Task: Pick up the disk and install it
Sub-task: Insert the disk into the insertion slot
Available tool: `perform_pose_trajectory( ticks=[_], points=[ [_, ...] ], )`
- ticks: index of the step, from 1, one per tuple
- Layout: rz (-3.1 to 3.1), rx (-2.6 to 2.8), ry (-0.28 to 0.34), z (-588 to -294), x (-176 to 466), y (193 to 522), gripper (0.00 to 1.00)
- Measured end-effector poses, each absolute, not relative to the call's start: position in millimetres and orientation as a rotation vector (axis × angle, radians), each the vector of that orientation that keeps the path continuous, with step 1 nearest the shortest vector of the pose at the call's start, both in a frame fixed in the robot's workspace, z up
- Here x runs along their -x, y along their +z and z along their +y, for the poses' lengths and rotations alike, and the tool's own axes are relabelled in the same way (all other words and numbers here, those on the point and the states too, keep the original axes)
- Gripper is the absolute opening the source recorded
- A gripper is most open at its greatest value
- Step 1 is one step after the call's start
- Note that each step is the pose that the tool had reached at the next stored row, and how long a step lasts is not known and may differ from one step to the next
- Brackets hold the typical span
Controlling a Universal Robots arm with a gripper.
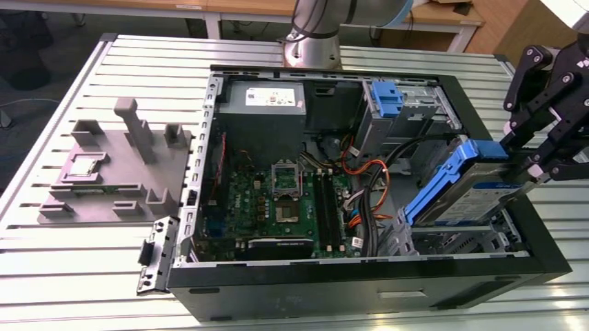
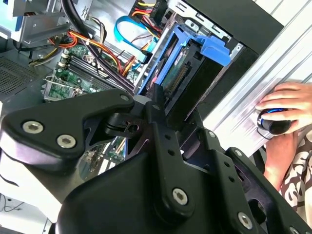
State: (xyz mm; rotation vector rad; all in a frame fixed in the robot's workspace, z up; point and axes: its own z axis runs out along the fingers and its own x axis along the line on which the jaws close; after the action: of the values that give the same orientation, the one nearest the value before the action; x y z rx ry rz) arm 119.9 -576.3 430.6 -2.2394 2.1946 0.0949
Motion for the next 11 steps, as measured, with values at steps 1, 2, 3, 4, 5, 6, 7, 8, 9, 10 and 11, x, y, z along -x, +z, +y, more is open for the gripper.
perform_pose_trajectory(
  ticks=[1, 2, 3, 4, 5, 6, 7, 8, 9, 10, 11],
  points=[
    [2.195, 2.239, 0.095, -576, -120, 430, 0.35],
    [2.195, 2.239, 0.095, -576, -120, 428, 0.35],
    [2.195, 2.239, 0.095, -576, -120, 427, 0.35],
    [2.195, 2.239, 0.095, -576, -120, 426, 0.35],
    [2.195, 2.239, 0.095, -576, -120, 424, 0.35],
    [2.195, 2.239, 0.095, -576, -120, 423, 0.35],
    [2.195, 2.239, 0.095, -576, -120, 421, 0.35],
    [2.195, 2.239, 0.095, -576, -120, 419, 0.35],
    [2.195, 2.239, 0.095, -576, -120, 418, 0.35],
    [2.195, 2.239, 0.095, -576, -119, 416, 0.35],
    [2.195, 2.239, 0.095, -577, -119, 414, 0.35]
  ],
)
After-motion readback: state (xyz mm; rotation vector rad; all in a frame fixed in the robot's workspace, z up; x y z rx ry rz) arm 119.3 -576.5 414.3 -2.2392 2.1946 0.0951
